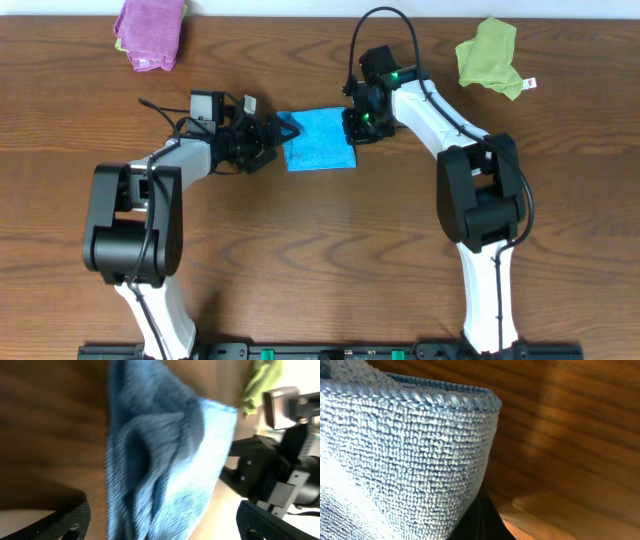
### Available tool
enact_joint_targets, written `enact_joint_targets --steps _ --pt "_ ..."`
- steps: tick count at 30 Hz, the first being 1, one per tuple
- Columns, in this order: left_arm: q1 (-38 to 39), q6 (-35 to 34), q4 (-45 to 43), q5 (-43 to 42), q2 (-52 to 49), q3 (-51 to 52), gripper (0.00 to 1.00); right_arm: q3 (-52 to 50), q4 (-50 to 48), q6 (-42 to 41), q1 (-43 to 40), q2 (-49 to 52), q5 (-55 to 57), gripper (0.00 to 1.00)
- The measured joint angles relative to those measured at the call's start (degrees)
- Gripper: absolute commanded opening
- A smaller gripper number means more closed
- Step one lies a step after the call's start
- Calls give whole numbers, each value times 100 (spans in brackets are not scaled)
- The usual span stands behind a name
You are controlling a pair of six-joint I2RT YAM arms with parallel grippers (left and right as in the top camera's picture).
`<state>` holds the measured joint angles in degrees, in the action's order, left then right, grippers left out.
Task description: Fold the cloth
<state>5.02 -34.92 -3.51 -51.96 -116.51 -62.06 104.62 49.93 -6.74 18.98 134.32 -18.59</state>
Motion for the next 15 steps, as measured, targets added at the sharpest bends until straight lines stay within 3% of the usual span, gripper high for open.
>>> enact_joint_targets --steps 5,11,12,15 --pt "-20 -144 -767 -667 -407 -44 95 0 98 -4 0 0 -20 1" --pt "-44 -236 -896 -1143 -643 -138 96 0 116 -4 0 0 -37 1" --pt "-39 -236 -898 -1196 -660 -146 100 0 114 -4 0 0 -39 1" --pt "13 -264 -896 -1248 -697 -151 72 0 92 -4 0 0 -76 1"
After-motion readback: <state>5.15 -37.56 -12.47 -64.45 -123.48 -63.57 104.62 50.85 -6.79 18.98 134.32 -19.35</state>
